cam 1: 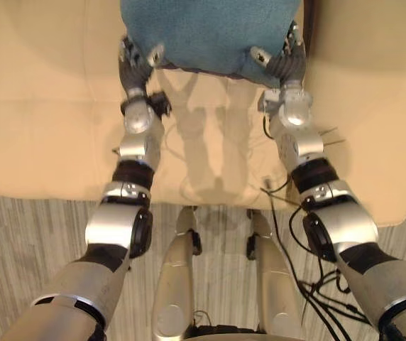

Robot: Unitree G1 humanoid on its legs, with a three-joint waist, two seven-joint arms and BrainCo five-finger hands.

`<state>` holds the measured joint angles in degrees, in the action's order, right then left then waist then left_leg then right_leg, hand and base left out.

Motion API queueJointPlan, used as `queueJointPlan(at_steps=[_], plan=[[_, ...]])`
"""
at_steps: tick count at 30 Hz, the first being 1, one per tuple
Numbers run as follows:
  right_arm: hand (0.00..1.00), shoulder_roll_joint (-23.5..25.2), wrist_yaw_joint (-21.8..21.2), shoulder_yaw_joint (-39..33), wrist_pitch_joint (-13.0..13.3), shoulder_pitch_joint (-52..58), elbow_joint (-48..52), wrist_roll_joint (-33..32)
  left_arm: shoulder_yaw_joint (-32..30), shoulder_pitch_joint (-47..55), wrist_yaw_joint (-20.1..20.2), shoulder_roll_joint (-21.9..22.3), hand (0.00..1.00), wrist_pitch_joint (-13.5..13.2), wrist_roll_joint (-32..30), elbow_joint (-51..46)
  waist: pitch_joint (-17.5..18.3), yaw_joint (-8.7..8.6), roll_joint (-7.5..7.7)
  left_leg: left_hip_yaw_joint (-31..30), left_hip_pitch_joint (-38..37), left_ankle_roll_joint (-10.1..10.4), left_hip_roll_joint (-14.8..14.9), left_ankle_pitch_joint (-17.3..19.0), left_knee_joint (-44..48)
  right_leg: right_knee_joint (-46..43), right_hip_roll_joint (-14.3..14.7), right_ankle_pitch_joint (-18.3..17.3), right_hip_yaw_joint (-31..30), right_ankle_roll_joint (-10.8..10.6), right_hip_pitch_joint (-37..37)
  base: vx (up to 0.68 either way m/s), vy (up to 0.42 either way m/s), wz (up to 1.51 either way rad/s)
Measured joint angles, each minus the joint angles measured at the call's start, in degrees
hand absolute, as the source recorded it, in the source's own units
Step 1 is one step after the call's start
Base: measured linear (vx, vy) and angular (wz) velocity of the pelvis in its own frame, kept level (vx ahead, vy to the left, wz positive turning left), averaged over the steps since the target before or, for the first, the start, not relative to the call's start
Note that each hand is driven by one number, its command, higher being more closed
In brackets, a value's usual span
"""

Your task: Pick up cushions and gather them together orderly.

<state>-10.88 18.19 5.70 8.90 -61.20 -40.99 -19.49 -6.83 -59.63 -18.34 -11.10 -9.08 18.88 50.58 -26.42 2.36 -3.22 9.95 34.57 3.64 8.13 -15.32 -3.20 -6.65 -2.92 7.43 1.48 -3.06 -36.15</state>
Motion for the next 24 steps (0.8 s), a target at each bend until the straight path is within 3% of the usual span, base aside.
queueJointPlan(at_steps=[5, 8, 10, 12, 15, 17, 20, 24], plan=[[0.00, -1.53, -2.15, -0.20, 1.46, 5.54, 7.42, 1.78, 0.30, 0.83, 1.47, -4.01, 0.00, -0.03, -1.58, -1.88, 0.01, -0.13, 0.01, 1.55, -0.78, 0.41, 0.42, 0.30, -0.13, -1.01, 0.00, -0.17, -0.11, 0.14, 0.00, -0.07, -0.001, -0.02], [0.00, -4.47, -2.79, -0.31, 2.42, 13.65, 20.38, 1.96, 2.59, 7.04, 1.93, -10.71, 0.00, -0.63, -3.91, -13.97, 0.01, 0.09, 0.01, 2.21, -2.64, 0.10, 0.61, 0.04, 0.09, -1.81, 0.01, -0.47, -0.26, 0.15, 1.26, -0.03, -0.022, -0.05], [0.00, -5.35, -4.21, -0.35, 3.31, 18.48, 25.53, 2.12, 2.66, 11.48, 1.82, -12.38, 0.00, -1.32, -5.02, -19.43, 0.03, 0.18, 0.05, 2.38, -4.48, 0.09, 0.63, 0.05, 0.24, -2.35, -0.05, -1.10, -0.13, 0.12, 2.82, 0.02, -0.040, 0.01], [0.00, -5.64, -5.13, -0.47, 4.53, 26.32, 32.75, 2.34, 2.76, 19.30, 1.80, -12.43, 0.00, -2.73, -5.66, -28.00, 0.10, 0.16, 0.08, 2.48, -7.47, 0.18, 0.46, 0.44, 0.23, -3.36, -0.27, -2.54, 0.14, 0.08, 5.49, 0.06, -0.060, 0.09], [0.00, -5.21, -7.78, -1.93, 5.65, 42.07, 41.17, 6.18, 2.98, 35.21, 3.43, -7.57, 0.00, -4.85, -6.35, -40.44, 0.94, 0.04, 0.18, 1.60, -12.79, 0.10, 0.07, 2.51, 1.06, -5.66, -0.90, -5.82, 1.40, 0.08, 10.74, 0.07, -0.080, 0.22], [0.00, -3.84, -10.69, -3.46, 6.07, 54.42, 40.47, 9.27, 5.17, 48.02, 5.91, -3.53, 0.00, -5.40, -9.17, -41.50, 5.83, 0.21, 0.63, 1.44, -14.48, 0.83, -0.28, 5.78, 3.20, -7.14, -1.41, -8.96, 1.44, -0.09, 12.54, 0.09, -0.047, 0.11], [0.00, -1.72, -13.70, -4.40, 6.13, 64.66, 32.86, 12.18, 6.72, 60.27, 9.72, -1.46, 0.00, -5.30, -12.41, -37.95, 10.10, -0.20, 0.96, 1.30, -18.82, 1.07, -0.57, 8.10, 4.17, -6.23, -1.31, -10.48, 1.36, -0.20, 17.59, 0.11, -0.021, -0.04], [0.00, -1.19, -17.31, -6.07, 4.84, 70.11, 17.03, 18.31, 6.15, 66.91, 14.08, 0.19, 0.00, -4.92, -14.96, -25.56, 14.61, -1.38, 1.19, 1.22, -23.87, 1.21, -0.45, 9.11, 3.18, -2.74, -1.05, -10.16, 1.39, -0.71, 23.30, 0.12, 0.003, -0.04]])
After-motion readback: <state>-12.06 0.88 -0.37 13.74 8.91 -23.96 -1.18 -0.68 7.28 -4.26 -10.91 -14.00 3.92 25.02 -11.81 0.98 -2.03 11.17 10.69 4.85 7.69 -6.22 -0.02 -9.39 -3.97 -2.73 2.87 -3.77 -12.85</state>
